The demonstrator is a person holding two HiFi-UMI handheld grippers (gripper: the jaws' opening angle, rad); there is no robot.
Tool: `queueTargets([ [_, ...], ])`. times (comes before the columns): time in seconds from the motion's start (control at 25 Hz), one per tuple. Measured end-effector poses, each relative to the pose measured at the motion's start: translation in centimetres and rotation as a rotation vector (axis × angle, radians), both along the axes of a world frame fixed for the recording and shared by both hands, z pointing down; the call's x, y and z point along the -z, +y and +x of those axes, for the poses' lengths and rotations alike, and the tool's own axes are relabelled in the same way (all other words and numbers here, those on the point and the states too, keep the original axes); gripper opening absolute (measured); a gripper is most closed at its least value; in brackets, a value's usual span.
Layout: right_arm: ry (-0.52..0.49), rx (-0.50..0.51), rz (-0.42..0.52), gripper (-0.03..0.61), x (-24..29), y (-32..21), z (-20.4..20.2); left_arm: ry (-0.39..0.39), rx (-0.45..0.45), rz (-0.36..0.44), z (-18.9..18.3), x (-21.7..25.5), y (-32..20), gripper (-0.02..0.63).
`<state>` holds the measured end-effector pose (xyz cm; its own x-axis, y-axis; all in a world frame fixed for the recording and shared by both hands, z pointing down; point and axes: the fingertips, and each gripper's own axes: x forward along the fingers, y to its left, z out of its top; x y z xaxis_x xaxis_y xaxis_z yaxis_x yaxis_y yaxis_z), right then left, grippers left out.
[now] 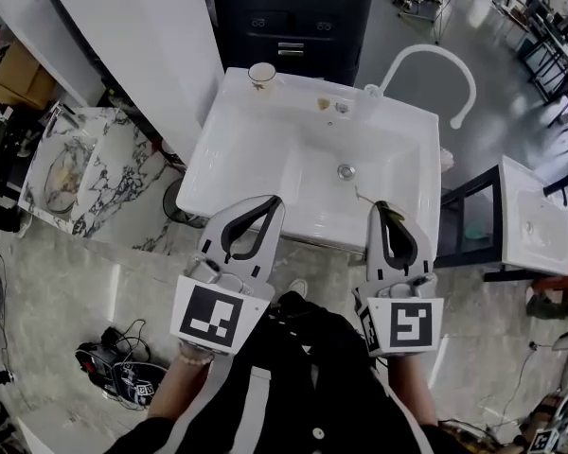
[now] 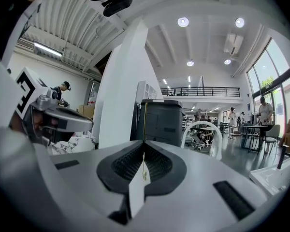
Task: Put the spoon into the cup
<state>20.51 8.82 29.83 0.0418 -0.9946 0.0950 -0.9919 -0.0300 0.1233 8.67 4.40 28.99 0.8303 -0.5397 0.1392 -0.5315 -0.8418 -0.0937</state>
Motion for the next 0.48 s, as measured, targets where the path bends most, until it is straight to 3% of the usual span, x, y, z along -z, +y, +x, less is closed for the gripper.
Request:
queueTargets([
  [0.48,-0.006,0.055,0.0,0.008,0.0,-5.7,3.0,-0.005,0.055,0.005,3.0,0.0,-5.4,0.0],
])
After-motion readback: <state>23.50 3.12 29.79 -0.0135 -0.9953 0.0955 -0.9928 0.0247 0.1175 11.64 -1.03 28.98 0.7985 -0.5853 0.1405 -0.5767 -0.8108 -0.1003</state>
